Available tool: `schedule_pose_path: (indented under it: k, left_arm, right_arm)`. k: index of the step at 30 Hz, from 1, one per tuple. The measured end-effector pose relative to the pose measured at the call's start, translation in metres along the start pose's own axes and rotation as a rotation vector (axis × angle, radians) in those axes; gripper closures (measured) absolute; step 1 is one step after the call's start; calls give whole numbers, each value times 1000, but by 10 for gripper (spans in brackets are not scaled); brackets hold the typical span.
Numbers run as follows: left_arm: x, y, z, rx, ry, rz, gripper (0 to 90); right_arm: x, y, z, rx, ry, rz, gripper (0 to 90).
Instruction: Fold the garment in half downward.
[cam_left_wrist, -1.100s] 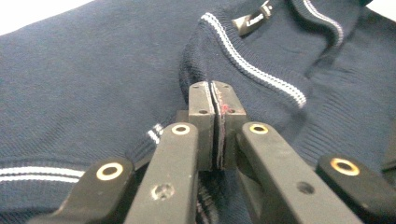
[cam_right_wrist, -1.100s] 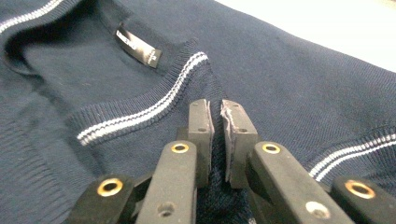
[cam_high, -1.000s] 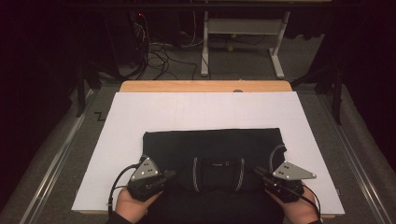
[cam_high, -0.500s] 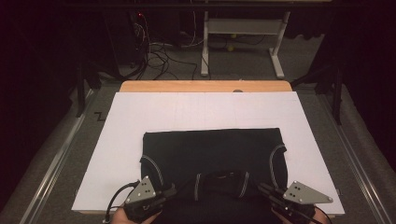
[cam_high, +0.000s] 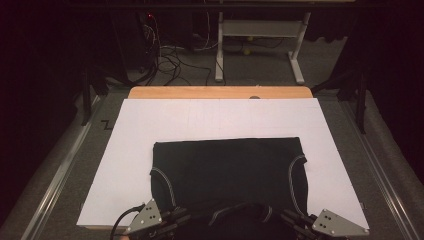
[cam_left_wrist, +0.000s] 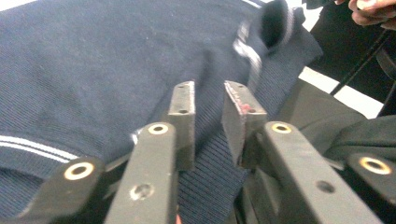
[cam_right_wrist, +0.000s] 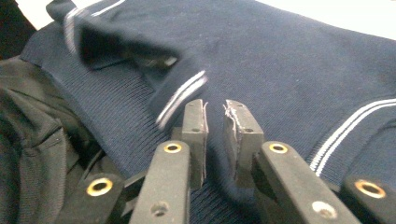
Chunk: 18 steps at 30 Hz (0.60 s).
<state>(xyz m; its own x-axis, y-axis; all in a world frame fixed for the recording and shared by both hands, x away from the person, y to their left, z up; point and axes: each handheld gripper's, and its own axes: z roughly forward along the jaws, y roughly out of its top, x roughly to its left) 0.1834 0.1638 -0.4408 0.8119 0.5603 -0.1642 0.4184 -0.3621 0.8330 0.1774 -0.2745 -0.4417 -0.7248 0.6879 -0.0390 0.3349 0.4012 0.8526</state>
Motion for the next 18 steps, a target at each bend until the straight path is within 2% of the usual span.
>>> schedule_pose_path:
  k: [4,10,15,18]
  left_arm:
    - [6,1,2,-7,22,-5,682]
    - [22,2,8,-16,50,-25,649]
    - [33,3,11,-18,79,-26,588]
    - [39,4,13,-18,97,-32,536]
  right_arm:
    - [-3,2,2,-8,-25,15,778]
    - [-9,3,9,-9,-44,34,764]
    - [-14,3,15,-3,-62,42,721]
    - [-20,3,21,1,-89,52,683]
